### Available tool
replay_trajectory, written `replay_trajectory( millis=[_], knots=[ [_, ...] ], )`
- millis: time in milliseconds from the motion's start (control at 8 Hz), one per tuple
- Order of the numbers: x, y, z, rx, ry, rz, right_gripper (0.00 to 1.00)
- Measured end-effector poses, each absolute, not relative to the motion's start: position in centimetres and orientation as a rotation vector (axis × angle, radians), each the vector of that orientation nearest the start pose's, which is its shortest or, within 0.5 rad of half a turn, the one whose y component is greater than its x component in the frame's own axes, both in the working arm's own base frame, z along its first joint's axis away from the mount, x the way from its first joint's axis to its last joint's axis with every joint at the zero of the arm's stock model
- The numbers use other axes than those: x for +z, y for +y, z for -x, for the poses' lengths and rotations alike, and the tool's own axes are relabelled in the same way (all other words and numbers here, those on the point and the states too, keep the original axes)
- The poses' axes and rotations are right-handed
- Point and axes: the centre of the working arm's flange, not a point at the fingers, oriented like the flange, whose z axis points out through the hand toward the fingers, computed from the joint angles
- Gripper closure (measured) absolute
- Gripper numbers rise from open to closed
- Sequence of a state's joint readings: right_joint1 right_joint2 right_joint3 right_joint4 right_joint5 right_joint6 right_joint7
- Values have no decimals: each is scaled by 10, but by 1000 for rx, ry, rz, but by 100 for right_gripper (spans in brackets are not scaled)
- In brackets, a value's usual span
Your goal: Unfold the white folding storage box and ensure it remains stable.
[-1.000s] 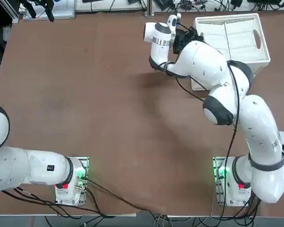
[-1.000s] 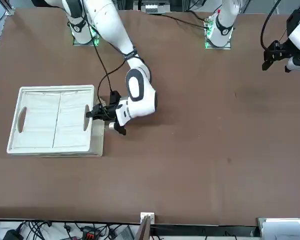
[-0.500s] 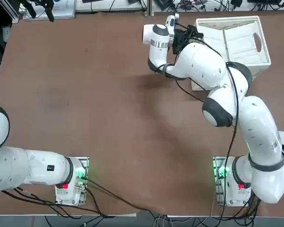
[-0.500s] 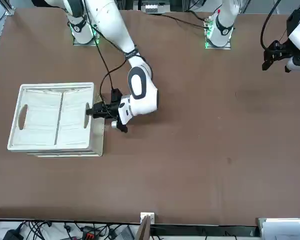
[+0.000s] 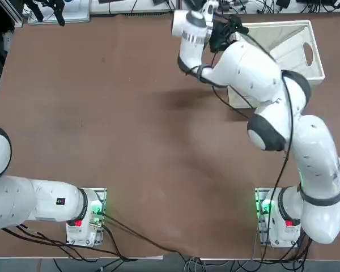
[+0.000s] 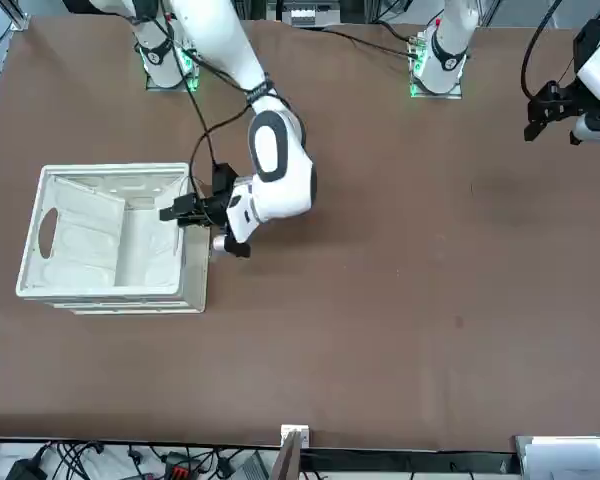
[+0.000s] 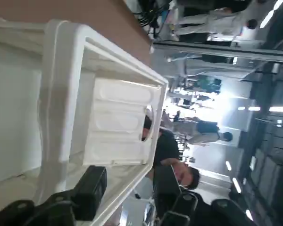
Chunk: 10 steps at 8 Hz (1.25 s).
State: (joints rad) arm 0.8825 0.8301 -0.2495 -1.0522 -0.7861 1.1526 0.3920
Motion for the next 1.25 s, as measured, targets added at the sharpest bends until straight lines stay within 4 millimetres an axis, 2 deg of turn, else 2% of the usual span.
replay_trajectory(
  millis=[125, 250, 375, 500, 625, 750, 875, 1000, 1250],
  knots=[
    [400, 364, -587, -107, 190, -2085, 48],
    [431, 336, -602, -144, 184, -2265, 59],
    [462, 293, -620, -189, 204, -2453, 72],
    [482, 238, -637, -228, 242, -2638, 93],
    [487, 178, -650, -244, 253, -2816, 98],
    [475, 124, -656, -245, 210, -2980, 98],
    [449, 88, -655, -248, 130, -3111, 98],
    [418, 70, -647, -237, 47, -3199, 98],
    [370, 63, -622, -243, -92, -3308, 98]
  ],
)
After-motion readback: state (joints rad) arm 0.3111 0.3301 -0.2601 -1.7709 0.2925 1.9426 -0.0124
